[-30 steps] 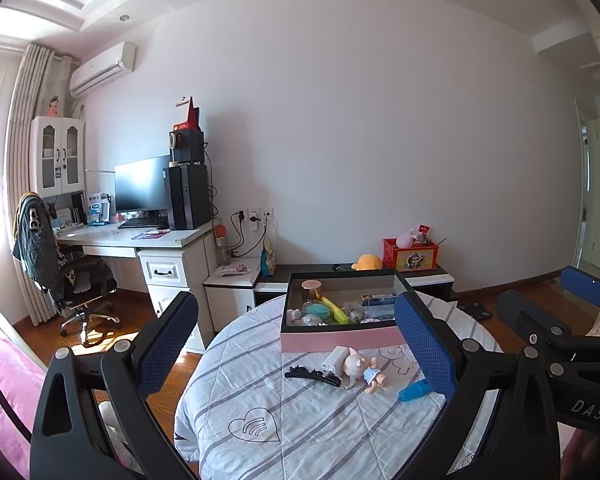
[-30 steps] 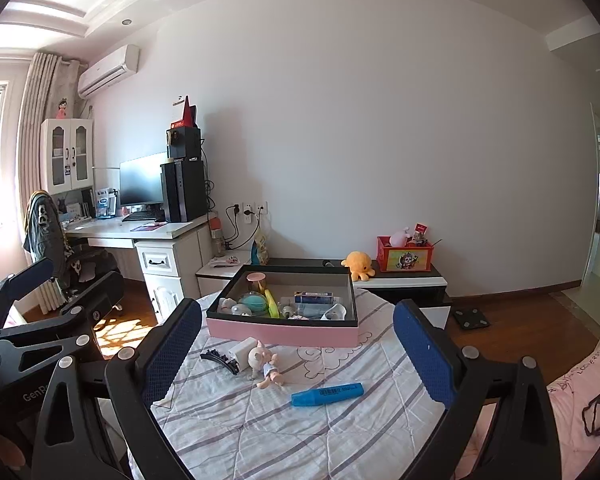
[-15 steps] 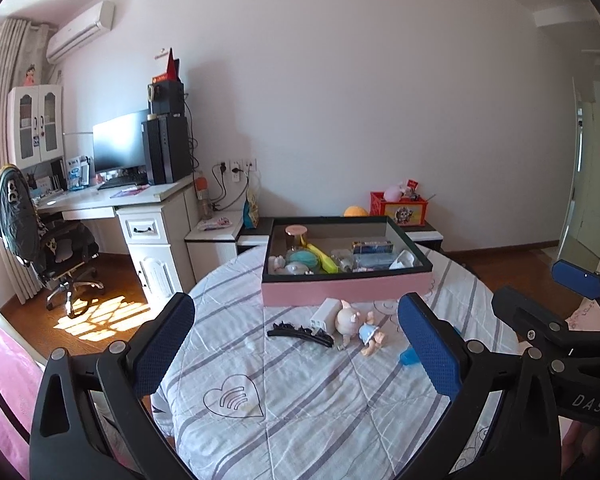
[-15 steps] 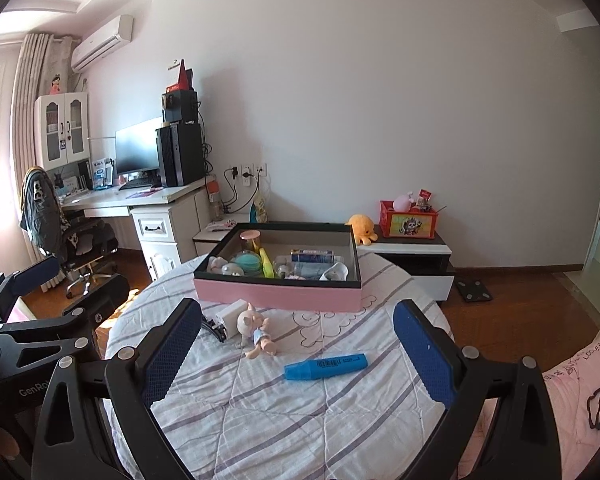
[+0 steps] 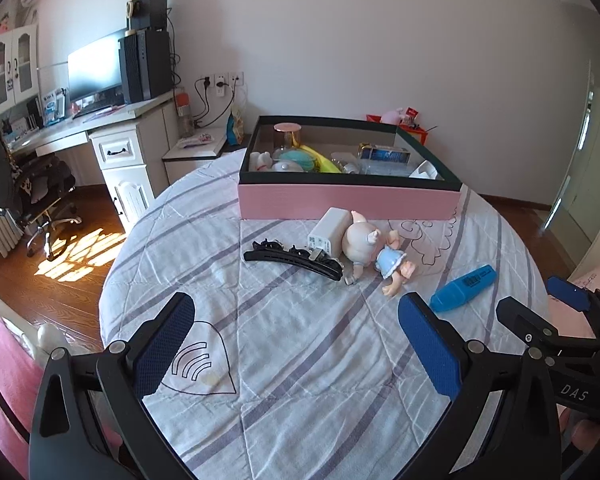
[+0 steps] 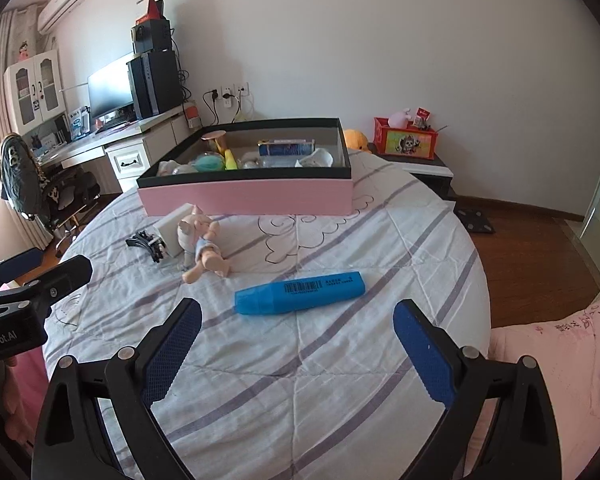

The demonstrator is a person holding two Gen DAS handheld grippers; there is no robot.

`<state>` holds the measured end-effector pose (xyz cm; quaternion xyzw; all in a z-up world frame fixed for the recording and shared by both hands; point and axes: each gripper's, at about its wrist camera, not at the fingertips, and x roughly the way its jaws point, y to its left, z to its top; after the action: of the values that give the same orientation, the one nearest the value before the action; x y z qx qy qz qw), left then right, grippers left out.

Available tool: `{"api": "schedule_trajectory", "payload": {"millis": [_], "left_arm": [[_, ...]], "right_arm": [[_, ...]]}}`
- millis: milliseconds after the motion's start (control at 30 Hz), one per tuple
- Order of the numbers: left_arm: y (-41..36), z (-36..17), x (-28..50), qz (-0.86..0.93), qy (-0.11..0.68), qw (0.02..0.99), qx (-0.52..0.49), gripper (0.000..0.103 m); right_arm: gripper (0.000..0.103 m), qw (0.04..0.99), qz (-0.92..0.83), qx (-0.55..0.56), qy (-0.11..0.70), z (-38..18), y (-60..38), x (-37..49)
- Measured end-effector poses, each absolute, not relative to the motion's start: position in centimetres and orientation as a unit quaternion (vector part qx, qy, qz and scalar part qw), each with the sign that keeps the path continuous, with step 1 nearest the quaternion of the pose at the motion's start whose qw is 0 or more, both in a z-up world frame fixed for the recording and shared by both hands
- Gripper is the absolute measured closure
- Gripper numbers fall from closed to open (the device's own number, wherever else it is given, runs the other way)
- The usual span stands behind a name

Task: Organize rigid objects
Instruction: 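Withdraw both tools from the box back toward the items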

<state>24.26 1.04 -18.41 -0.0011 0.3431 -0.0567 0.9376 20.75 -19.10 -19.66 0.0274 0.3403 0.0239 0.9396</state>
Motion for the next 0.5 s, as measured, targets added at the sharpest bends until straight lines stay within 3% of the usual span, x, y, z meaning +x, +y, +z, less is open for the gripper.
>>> {"api": "schedule_trajectory", "payload": {"millis": [500], "left_arm": [[0.4, -23.2, 33.2, -0.042, 0.431, 0.901, -0.015, 0.0]], "right_arm": [[0.005, 0.919, 0.02, 0.044, 0.391, -23.8, -20.5, 25.6]]}}
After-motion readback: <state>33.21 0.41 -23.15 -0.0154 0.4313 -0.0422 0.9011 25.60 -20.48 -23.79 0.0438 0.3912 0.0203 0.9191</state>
